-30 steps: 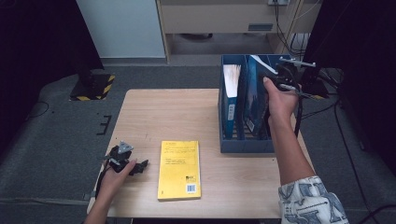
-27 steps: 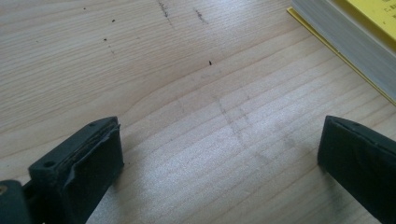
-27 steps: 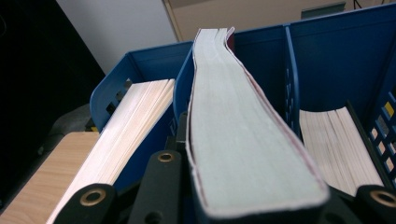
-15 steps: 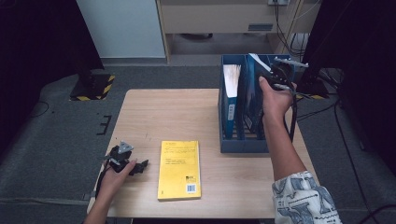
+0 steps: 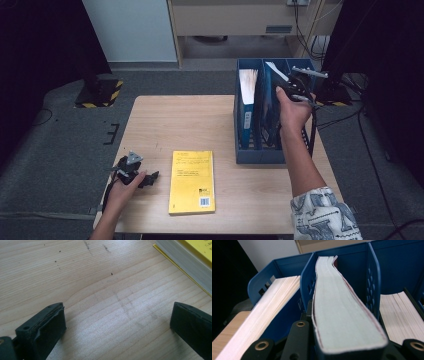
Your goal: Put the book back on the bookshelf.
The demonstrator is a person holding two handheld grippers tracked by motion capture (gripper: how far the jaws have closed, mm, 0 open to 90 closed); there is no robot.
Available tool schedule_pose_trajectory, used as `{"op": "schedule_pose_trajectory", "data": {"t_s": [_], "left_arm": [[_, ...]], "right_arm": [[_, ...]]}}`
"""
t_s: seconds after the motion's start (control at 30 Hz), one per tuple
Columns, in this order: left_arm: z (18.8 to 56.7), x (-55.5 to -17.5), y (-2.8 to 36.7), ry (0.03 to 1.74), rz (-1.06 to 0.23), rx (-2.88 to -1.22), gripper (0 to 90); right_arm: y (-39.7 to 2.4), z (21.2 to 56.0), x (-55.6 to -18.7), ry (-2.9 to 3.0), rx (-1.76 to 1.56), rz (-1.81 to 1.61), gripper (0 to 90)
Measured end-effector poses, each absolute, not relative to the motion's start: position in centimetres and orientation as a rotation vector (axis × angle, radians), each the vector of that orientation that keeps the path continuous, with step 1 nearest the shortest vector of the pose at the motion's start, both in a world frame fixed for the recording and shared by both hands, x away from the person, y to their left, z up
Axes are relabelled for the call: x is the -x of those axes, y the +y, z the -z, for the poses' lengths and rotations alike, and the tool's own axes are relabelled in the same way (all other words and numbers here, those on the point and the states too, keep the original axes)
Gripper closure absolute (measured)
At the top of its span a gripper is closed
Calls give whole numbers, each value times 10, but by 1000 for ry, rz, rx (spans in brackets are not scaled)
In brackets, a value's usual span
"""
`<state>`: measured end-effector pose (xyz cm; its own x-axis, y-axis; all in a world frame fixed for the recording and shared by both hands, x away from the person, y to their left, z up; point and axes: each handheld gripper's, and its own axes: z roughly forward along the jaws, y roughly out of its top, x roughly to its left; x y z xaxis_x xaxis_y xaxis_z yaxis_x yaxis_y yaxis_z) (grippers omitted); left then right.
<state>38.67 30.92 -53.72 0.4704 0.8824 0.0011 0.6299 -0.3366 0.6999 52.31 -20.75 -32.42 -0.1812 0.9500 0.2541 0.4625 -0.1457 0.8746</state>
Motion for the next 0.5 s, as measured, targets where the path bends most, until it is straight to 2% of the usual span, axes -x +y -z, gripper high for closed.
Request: {"op": "schedule_pose_trajectory", "data": {"t_s": [0.5], "left_arm": [[537,-387,309,1245,-510,-2090,0]], "right_arm": [[-205,346,-521,1653,-1604,-1268,734]]}}
